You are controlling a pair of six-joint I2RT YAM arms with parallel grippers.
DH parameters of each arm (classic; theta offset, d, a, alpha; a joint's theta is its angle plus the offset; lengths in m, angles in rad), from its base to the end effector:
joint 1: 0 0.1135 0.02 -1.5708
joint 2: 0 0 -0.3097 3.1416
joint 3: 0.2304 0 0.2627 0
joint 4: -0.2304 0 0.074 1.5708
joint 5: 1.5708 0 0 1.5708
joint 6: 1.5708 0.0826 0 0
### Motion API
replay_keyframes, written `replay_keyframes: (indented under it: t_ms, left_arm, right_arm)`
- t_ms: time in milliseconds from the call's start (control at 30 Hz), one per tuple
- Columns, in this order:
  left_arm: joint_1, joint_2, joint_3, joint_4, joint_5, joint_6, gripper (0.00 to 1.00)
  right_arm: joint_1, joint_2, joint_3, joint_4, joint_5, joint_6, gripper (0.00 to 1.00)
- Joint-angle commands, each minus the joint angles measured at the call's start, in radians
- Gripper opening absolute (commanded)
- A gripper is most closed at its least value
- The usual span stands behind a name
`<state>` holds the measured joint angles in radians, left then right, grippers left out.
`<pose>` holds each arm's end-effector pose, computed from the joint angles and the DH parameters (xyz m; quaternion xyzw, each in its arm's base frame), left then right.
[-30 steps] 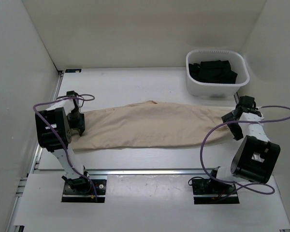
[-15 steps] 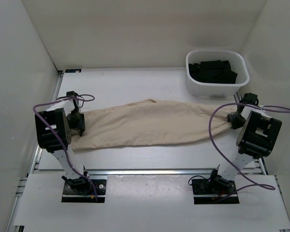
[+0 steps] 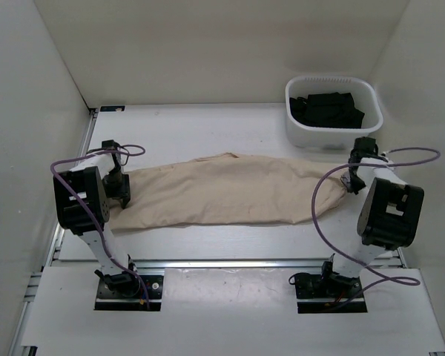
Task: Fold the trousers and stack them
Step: Fold the trousers
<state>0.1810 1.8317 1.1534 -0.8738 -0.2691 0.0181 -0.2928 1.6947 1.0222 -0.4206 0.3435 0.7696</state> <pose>0.3300 0.0827 0.1453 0.0819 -0.9875 -0.1344 0.0041 0.3419 -0.1321 0.1736 0.5198 0.8049 -0.1063 0.2657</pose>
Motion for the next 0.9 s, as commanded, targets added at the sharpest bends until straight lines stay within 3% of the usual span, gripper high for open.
replay_keyframes:
  t_ms: [0,100,167,200,233,367,400,600,767,867]
  left_arm:
    - [0.006,0.003,-0.035,0.134,-0.025,-0.018,0.69]
    - [0.006,-0.008,-0.044,0.134,-0.025,-0.018,0.70]
    - [0.006,-0.008,-0.044,0.134,-0.025,-0.018,0.70]
    - [0.006,-0.008,-0.044,0.134,-0.025,-0.018,0.70]
    - [0.006,0.001,-0.035,0.134,-0.035,-0.018,0.70]
    - [0.006,0.012,-0.009,0.134,-0.044,-0.018,0.70]
    - [0.006,0.012,0.006,0.134,-0.044,-0.018,0.70]
    - [0.006,0.023,0.041,0.134,-0.044,-0.018,0.70]
    - [0.006,0.023,0.051,0.134,-0.044,-0.018,0.70]
    - [0.006,0.032,0.051,0.134,-0.032,-0.018,0.70]
  right_arm:
    - [0.142,-0.148,0.114,-0.205,0.308,-0.059,0.00]
    - [0.341,-0.249,0.139,-0.283,0.522,-0.096,0.00]
    - [0.538,-0.274,0.183,-0.345,0.610,-0.096,0.00]
    - [0.608,-0.274,0.205,-0.381,0.647,-0.043,0.00]
    - [0.753,-0.256,0.234,-0.473,0.728,-0.003,0.00]
    - [1.091,-0.048,0.485,-0.677,0.818,0.158,0.00]
    - [1.195,0.003,0.615,-0.707,0.828,0.193,0.00]
    - [1.409,0.388,1.010,-0.867,0.796,0.284,0.00]
    - [1.413,0.516,1.026,-0.693,0.614,0.205,0.00]
    - [1.422,0.556,1.052,-0.627,0.586,0.154,0.00]
